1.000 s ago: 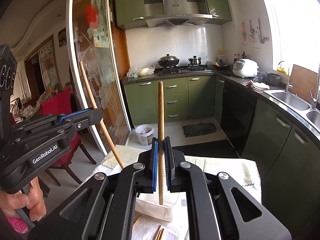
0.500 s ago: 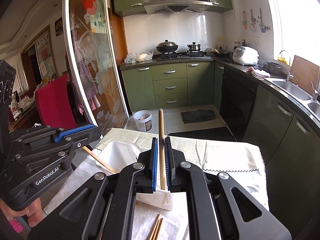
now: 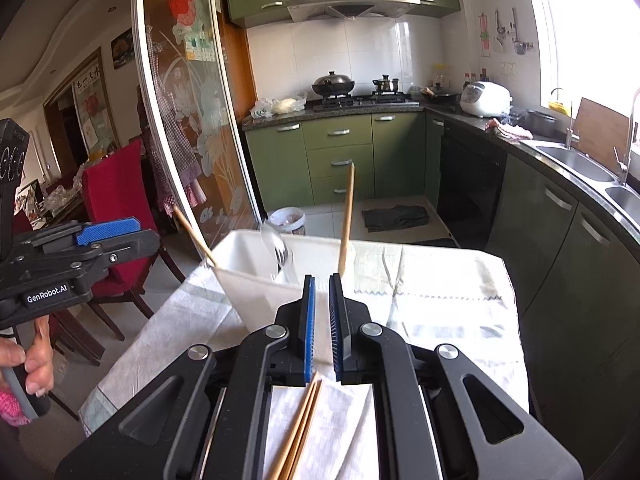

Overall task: Organize utensils
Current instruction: 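Drop the chopsticks into the holder by opening the left and right grippers, then grasp another wooden chopstick with the left gripper while the right gripper reaches toward chopsticks, then close the right gripper on a wooden chopstick while the left gripper holds its chopstick, then lift both chopsticks upright with the left and right grippers, then lower both chopsticks into the white holder and open both grippers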

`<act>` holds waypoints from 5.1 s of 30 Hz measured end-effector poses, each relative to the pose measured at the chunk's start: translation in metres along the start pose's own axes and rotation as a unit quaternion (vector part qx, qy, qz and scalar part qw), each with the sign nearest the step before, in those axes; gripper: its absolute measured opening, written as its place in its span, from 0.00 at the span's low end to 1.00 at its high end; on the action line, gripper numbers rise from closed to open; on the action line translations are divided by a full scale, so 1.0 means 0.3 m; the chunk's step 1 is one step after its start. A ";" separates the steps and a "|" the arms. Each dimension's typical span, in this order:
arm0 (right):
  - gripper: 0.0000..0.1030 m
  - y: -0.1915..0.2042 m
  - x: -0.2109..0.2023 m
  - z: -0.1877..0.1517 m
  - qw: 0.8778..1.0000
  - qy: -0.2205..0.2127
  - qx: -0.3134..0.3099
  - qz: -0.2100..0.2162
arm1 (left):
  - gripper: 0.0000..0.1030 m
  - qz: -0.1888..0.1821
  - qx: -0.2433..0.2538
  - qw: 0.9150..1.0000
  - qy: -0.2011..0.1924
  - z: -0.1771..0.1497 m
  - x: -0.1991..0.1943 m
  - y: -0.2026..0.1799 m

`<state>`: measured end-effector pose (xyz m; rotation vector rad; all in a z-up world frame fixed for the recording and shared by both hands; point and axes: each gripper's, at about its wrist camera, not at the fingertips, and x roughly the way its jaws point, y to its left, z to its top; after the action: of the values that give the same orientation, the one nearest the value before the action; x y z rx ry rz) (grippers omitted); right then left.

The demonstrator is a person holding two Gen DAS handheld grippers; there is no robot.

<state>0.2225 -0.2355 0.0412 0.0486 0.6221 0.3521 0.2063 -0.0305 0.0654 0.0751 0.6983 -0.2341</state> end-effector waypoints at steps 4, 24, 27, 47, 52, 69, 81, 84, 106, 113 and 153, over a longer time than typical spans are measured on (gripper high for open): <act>0.08 -0.031 -0.002 -0.114 0.999 0.036 0.006 -0.003 | 0.44 -0.014 -0.010 0.995 0.097 -0.140 0.108 0.012; 0.14 -0.056 0.067 -0.257 0.994 0.104 0.012 0.008 | 0.20 -0.003 -0.028 0.960 0.280 -0.417 0.424 -0.002; 0.14 -0.052 0.069 -0.255 0.994 0.106 0.010 0.008 | 0.19 0.000 -0.027 0.958 0.285 -0.426 0.434 -0.008; 0.23 -0.009 0.352 -0.378 0.965 0.261 0.013 0.039 | 0.07 0.028 -0.038 0.959 0.281 -0.430 0.450 0.073; 0.23 -0.004 0.393 -0.386 0.961 0.274 0.009 0.022 | 0.07 0.025 -0.032 0.960 0.278 -0.428 0.447 0.061; 0.22 0.059 0.416 -0.398 0.958 0.283 -0.032 -0.028 | 0.07 0.015 -0.029 0.961 0.274 -0.430 0.449 0.071; 0.20 0.105 0.489 -0.409 0.952 0.302 -0.042 -0.034 | 0.07 0.017 -0.019 0.959 0.281 -0.427 0.457 0.063; 0.20 0.106 0.493 -0.401 0.950 0.307 -0.045 -0.036 | 0.08 0.018 -0.015 0.958 0.287 -0.421 0.466 0.057; 0.06 0.056 0.332 -0.238 0.977 0.214 -0.013 -0.005 | 0.07 -0.009 -0.038 0.975 0.218 -0.302 0.350 0.102; 0.06 0.029 0.180 -0.154 0.991 0.132 -0.001 0.002 | 0.07 -0.006 -0.031 0.989 0.146 -0.227 0.221 0.094; 0.06 0.054 -0.127 -0.212 0.998 0.051 -0.021 0.001 | 0.07 -0.004 0.009 0.998 0.063 -0.254 -0.067 0.028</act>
<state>0.1521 -0.2368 0.0134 -0.0080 0.7165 0.3718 0.1455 -0.0075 0.0200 0.1055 0.8216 -0.2460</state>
